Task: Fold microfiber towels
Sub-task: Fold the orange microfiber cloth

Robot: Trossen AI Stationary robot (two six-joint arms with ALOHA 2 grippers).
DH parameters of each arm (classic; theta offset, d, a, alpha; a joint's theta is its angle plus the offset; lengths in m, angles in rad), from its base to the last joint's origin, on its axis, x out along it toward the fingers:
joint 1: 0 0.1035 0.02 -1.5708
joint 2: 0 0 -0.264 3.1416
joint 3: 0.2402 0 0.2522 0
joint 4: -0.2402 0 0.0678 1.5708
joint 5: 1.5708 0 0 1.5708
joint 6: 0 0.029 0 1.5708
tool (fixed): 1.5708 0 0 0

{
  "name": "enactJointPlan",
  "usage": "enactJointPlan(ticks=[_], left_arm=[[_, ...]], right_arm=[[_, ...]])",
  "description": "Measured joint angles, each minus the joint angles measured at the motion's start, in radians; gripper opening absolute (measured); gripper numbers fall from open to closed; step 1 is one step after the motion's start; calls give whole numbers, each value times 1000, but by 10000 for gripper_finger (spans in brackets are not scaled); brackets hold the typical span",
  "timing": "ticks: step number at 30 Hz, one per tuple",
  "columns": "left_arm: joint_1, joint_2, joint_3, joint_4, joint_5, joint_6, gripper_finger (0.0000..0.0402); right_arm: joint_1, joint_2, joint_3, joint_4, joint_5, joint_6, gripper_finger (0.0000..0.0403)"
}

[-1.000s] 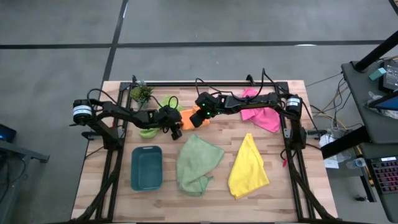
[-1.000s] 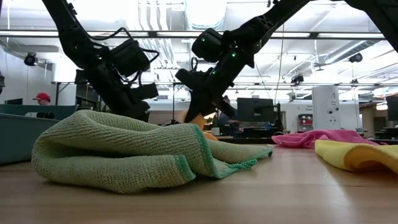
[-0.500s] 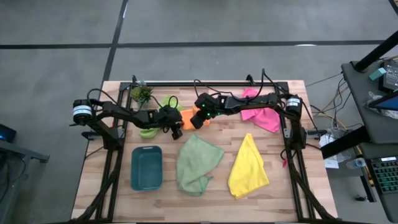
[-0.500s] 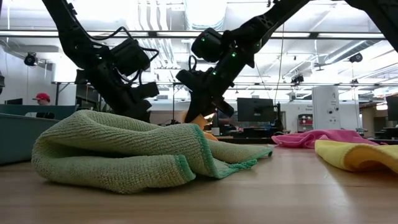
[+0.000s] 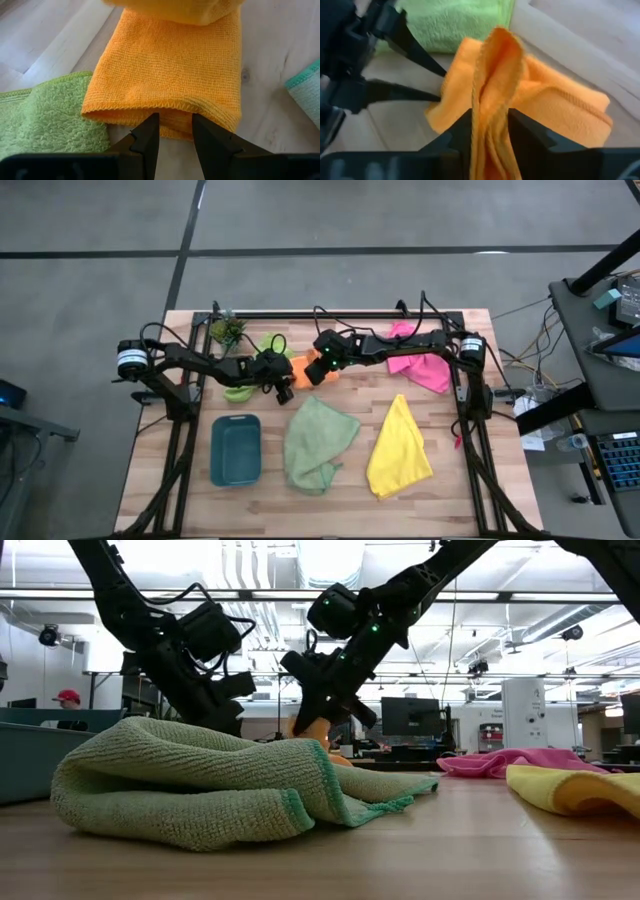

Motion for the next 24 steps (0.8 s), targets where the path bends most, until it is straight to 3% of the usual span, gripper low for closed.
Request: enactJointPlan(ticks=[11,17,24], left_arm=[[0,-87,1,-111,0,-27,102],[0,-191,1,-175,0,-27,102],[-1,-266,2,-167,2,-52,102]], right_arm=[[4,0,0,55,-1,0,166],[19,0,0,113,-3,-18,174],[44,-7,0,159,-97,-130,165]])
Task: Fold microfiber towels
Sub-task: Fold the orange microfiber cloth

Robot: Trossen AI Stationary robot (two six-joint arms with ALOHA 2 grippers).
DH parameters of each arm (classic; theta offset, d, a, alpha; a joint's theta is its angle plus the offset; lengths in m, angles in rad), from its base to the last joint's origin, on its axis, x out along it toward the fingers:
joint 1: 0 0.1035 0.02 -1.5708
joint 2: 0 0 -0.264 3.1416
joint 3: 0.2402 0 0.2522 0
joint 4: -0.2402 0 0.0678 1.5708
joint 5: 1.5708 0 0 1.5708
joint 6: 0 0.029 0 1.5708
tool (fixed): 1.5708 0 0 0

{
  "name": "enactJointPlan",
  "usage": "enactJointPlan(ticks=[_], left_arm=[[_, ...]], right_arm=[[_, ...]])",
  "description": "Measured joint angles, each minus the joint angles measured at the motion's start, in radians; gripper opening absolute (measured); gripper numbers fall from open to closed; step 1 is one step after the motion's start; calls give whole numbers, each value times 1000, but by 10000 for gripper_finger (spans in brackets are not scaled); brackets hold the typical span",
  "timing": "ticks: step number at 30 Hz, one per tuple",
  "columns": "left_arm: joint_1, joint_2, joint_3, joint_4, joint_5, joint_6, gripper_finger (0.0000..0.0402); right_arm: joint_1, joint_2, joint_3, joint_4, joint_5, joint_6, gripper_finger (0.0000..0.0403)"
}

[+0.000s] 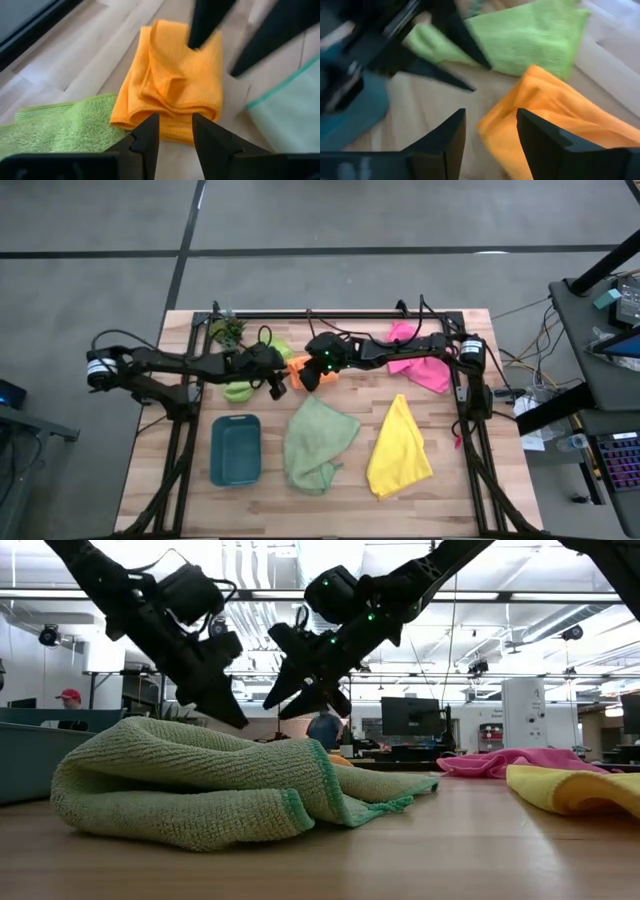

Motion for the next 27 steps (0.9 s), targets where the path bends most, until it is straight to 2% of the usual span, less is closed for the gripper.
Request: enactJointPlan(ticks=[4,9,15,17,22,27], left_arm=[[0,-15,0,1,1,-78,102],[0,-6,0,1,12,-99,110],[-5,22,0,16,7,-76,156],[-5,30,1,9,-30,-73,175],[-4,52,5,24,-78,53,198],[25,117,5,114,-102,162,198]], right_arm=[[21,-45,-1,-26,2,-105,155],[66,-138,-30,-89,31,-253,153],[105,-292,-174,-122,81,-336,153],[106,-342,-242,-110,85,-342,153],[105,-455,-433,3,85,-376,153],[105,-522,-588,230,83,-394,153]])
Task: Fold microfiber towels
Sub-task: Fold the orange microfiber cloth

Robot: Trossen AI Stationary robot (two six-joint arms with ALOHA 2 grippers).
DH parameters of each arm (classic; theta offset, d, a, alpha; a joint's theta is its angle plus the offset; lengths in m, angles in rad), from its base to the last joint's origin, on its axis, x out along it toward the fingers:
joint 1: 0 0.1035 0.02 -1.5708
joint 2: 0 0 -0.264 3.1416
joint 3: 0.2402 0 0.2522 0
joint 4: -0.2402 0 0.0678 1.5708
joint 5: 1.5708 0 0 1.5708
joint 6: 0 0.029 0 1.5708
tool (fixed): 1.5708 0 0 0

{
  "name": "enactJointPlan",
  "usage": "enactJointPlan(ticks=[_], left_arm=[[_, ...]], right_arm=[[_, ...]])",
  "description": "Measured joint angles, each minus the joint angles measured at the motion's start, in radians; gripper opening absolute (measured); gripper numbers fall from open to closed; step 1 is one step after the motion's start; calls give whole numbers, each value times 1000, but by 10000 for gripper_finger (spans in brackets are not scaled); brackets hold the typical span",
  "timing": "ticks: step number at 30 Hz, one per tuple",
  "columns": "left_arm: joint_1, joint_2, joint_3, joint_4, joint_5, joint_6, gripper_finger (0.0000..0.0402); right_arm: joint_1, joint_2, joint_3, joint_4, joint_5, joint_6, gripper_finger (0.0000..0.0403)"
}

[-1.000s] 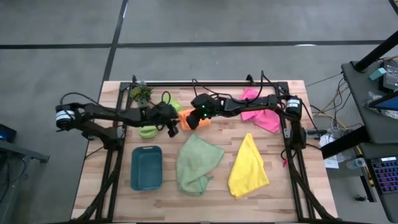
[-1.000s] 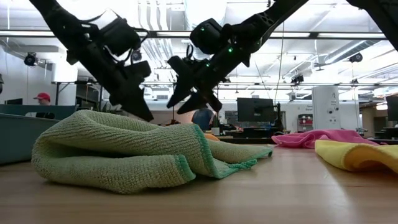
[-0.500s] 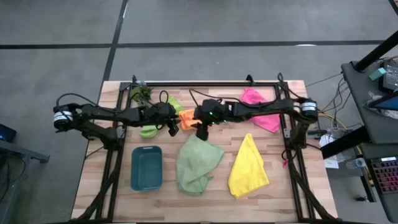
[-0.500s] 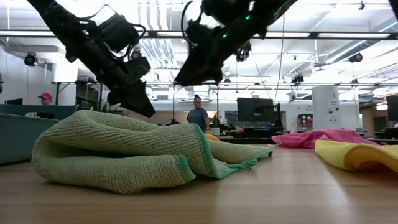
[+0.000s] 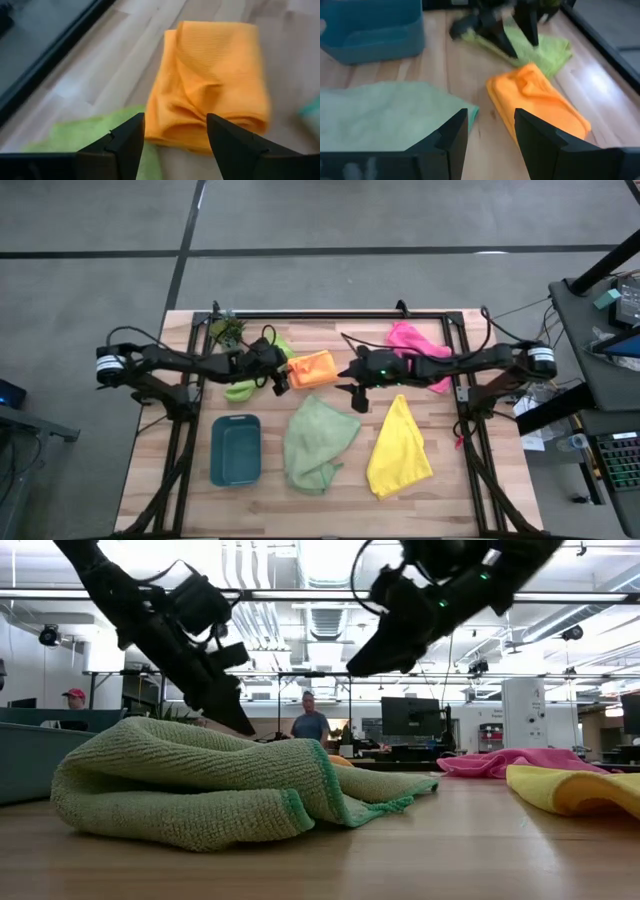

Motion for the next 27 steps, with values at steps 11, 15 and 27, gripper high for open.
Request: enactJointPlan(ticks=[11,15,27], left_arm=[[45,105,37,19,19,159,198],[53,134,39,20,79,169,198],[55,160,47,33,82,159,112]], right_arm=[[0,-34,-100,111,-5,-39,153],[0,-33,-100,115,-5,-54,153],[0,-32,-100,117,-5,-59,153]])
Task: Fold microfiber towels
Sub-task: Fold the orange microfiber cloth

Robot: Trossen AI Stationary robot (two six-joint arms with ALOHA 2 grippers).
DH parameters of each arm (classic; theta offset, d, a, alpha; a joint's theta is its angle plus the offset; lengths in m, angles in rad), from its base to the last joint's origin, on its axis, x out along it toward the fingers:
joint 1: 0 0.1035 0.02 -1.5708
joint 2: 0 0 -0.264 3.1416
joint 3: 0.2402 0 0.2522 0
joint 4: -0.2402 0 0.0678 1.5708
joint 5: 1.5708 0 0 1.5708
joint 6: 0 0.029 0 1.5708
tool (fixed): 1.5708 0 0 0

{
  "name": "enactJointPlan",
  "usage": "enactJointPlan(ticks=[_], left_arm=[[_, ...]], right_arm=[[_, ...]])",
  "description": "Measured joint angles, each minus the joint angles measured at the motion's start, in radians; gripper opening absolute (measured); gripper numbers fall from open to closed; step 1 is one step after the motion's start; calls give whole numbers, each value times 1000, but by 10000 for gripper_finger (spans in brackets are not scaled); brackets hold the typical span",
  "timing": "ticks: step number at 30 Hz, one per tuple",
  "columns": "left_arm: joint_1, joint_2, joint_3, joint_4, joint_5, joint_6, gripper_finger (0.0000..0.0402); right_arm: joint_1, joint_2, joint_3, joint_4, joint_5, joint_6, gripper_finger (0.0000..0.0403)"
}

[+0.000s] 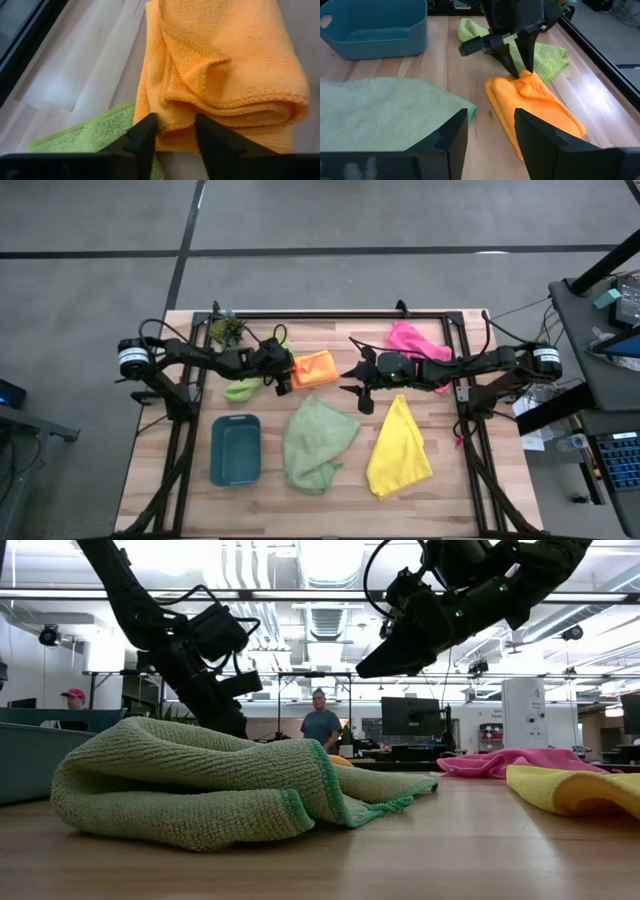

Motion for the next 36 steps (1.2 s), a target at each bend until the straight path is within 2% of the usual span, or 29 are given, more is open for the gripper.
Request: enactJointPlan(ticks=[7,17,23,36], left_arm=[[1,0,0,-4,-1,-1,8],[1,-69,13,-12,-8,-1,2],[2,-128,13,-71,-15,25,1],[9,-79,5,-120,-52,19,1]], right_arm=[[0,0,0,0,0,2,153],[0,1,0,0,0,20,153],[0,1,0,0,0,27,153],[0,1,0,0,0,52,153]])
